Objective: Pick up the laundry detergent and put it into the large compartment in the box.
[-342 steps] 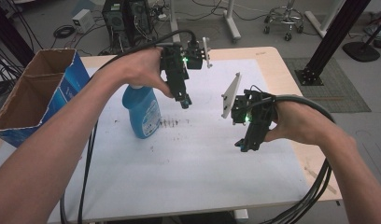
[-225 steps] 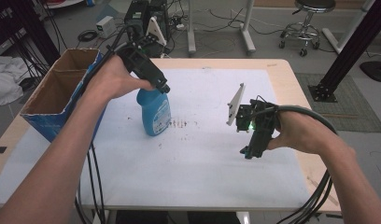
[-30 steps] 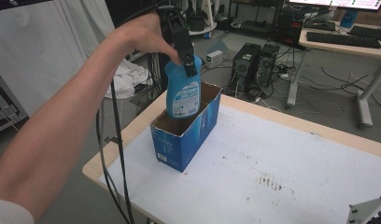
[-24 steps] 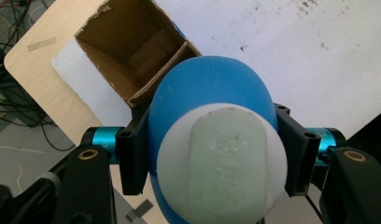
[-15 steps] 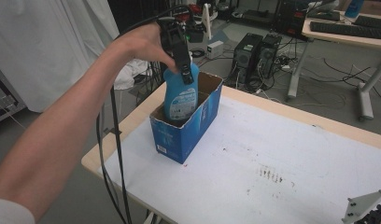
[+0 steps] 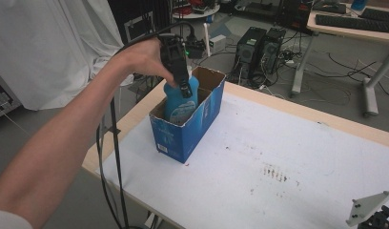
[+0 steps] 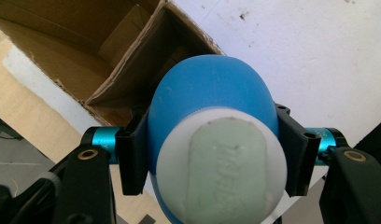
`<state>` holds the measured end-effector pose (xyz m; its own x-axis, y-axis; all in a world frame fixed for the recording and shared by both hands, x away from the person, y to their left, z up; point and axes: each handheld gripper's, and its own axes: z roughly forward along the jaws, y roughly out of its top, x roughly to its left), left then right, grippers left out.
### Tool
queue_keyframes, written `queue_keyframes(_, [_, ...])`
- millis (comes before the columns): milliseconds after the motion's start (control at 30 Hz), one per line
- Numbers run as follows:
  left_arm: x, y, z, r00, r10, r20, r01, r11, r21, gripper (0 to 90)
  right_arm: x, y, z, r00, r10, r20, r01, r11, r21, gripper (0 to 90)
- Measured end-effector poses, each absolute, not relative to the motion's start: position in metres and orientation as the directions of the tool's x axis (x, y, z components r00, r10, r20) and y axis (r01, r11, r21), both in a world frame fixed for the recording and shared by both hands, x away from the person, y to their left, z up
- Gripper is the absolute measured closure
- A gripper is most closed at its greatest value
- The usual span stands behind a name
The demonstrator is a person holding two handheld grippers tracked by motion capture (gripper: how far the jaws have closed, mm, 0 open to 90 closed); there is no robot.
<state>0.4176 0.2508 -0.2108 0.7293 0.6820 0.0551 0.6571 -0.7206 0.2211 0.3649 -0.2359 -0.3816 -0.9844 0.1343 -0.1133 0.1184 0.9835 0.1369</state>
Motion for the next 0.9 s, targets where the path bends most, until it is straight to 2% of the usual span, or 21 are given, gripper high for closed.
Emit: queue_keyframes(900, [0.423,0.255,-0.271,0.794,0.606,0.045,0.594,-0.79,0.152,38.2,0.366,-0.233,-0.387,-0.986,0.133,-0.096,0.122,0.986,0.113,11.6])
